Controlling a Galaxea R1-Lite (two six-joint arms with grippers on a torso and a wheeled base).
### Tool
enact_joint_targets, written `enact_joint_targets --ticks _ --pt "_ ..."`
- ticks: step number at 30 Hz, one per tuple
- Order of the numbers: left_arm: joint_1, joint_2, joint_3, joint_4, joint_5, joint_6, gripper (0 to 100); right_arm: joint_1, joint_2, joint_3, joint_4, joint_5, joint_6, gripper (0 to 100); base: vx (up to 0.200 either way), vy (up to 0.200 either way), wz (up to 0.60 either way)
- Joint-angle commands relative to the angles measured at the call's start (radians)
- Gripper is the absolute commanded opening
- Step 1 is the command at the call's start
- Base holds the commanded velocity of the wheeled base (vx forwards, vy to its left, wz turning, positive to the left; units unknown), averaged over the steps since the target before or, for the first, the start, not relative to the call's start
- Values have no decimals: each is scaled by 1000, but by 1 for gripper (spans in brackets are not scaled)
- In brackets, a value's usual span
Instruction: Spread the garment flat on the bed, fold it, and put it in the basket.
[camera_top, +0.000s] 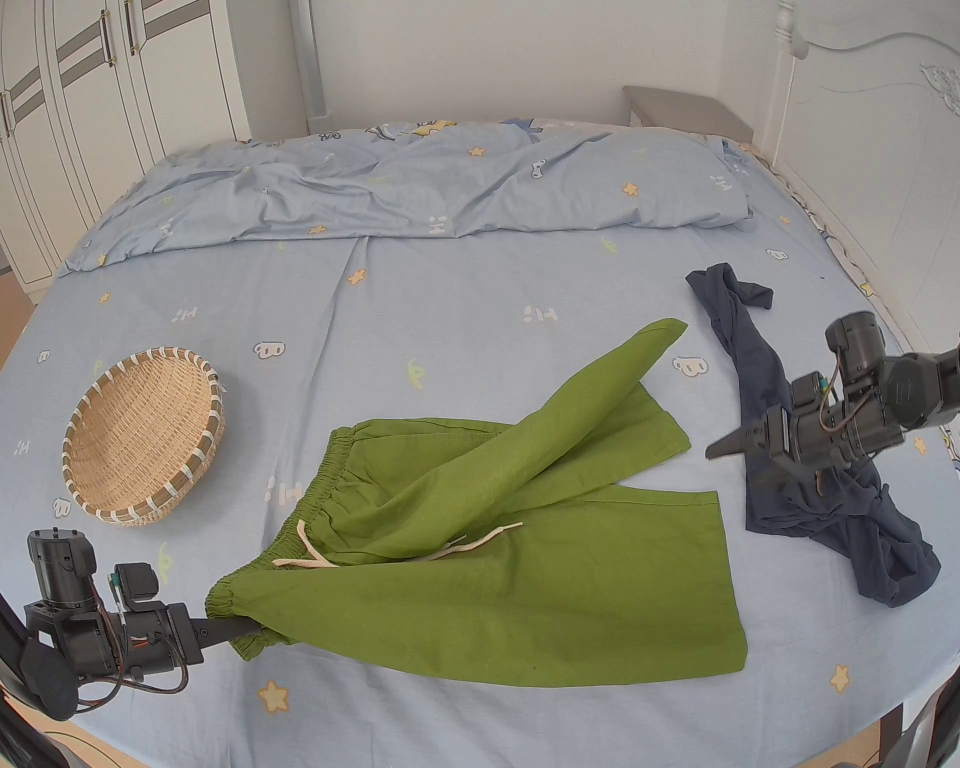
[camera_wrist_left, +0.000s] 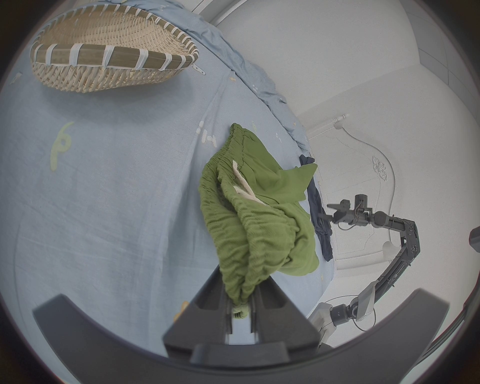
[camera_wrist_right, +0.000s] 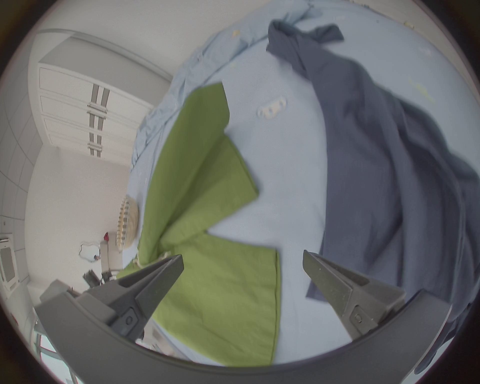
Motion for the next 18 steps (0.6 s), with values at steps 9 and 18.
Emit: enact_joint_targets --ticks 9,18 --pt "-19 1 7 0 -1 -1 0 -23 -20 273 -193 98 -99 100 0 0 0" --pt "-19 -1 8 0 -1 1 0 -20 59 281 -301 121 -96 100 0 0 0"
